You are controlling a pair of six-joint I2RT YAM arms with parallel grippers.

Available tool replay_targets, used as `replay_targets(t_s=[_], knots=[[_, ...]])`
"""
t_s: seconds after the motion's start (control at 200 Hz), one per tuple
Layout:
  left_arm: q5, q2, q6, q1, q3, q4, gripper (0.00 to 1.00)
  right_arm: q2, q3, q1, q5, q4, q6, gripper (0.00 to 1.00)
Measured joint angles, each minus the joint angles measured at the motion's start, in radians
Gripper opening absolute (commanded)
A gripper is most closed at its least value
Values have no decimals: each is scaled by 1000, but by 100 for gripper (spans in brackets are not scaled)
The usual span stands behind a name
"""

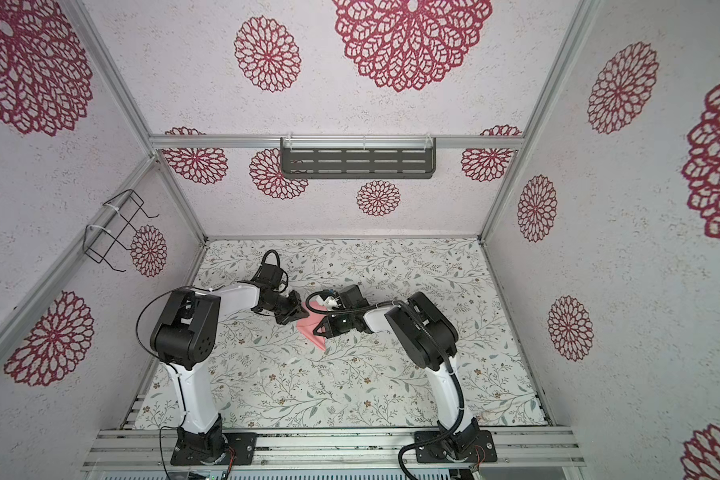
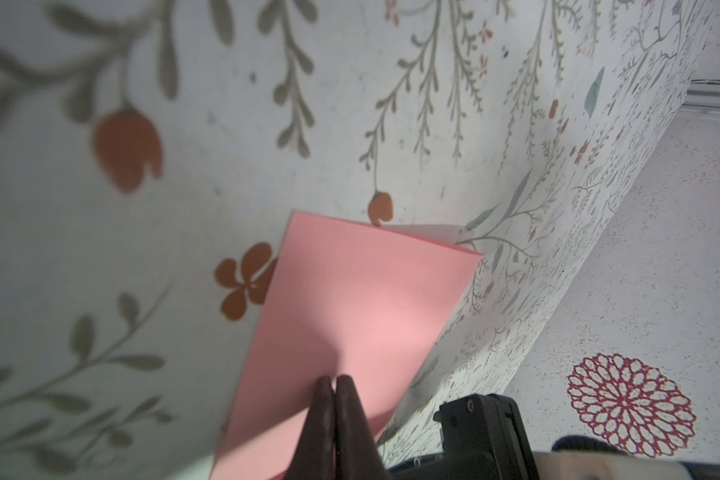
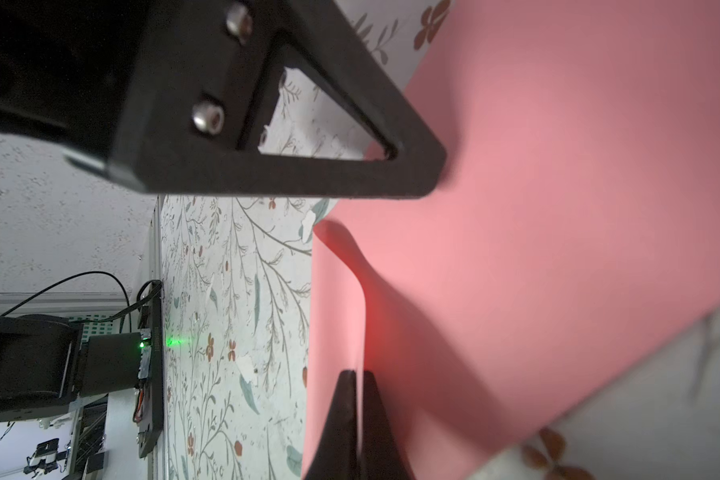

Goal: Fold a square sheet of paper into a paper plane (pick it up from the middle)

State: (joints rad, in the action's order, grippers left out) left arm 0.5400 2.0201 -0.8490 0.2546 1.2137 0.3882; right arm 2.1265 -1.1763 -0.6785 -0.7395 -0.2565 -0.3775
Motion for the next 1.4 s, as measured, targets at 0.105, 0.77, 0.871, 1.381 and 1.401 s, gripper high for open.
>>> replay_targets(t_s=[0.105, 0.77, 0.871, 1.381, 1.401], knots=[[-1, 1, 3, 0, 1, 3, 6, 0, 0, 0, -12, 4, 3, 5], [-2, 1, 3, 1, 1, 3, 6, 10, 0, 0, -47, 0, 1, 5], [-2, 1, 3, 1, 1, 3, 6, 11, -3, 0, -48, 1, 1, 5], [5, -39, -15, 3, -5, 0, 9, 19, -39, -2, -36, 65, 39, 6], [5, -53, -16, 3, -12, -3, 9, 19, -40, -2, -34, 68, 41, 6]])
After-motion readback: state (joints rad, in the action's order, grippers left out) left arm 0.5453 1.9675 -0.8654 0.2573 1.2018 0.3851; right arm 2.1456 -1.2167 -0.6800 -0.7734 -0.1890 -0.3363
